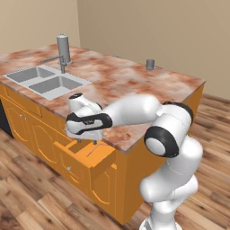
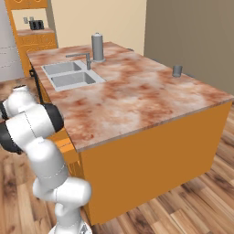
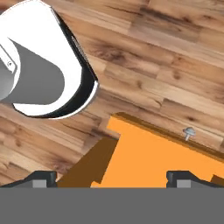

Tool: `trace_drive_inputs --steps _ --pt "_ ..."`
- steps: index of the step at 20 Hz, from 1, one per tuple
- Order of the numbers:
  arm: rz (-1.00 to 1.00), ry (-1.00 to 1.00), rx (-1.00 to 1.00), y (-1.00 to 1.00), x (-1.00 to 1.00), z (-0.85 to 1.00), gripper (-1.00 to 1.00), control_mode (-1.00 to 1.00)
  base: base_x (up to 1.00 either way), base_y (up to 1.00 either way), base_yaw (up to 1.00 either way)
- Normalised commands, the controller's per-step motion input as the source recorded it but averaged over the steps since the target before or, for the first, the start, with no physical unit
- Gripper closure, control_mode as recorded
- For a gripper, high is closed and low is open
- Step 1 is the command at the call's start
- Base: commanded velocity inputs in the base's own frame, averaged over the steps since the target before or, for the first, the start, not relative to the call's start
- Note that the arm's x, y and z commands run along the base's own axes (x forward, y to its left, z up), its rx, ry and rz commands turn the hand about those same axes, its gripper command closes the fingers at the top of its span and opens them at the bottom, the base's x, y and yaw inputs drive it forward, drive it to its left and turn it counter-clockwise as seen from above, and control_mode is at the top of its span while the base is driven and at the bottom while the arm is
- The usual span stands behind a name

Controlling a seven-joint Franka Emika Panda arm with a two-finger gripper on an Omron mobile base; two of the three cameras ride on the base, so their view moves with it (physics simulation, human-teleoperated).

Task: Take a straw from the drawer in front and place it inside the glass cup on the dining counter.

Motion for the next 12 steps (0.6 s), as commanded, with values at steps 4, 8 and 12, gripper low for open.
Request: trace_drive_inputs --steps 4,8,12 --pt "0.22 0.01 0.00 -0.01 0.44 -0.68 -1.00 -1.00 0.00 0.00 0.00" --pt "0.12 0.00 0.00 0.00 0.34 -0.76 -1.00 -1.00 0.00 0.00 0.00" --pt "0.01 0.00 0.05 0.00 0.42 -0.44 -1.00 -1.00 0.00 0.00 0.00"
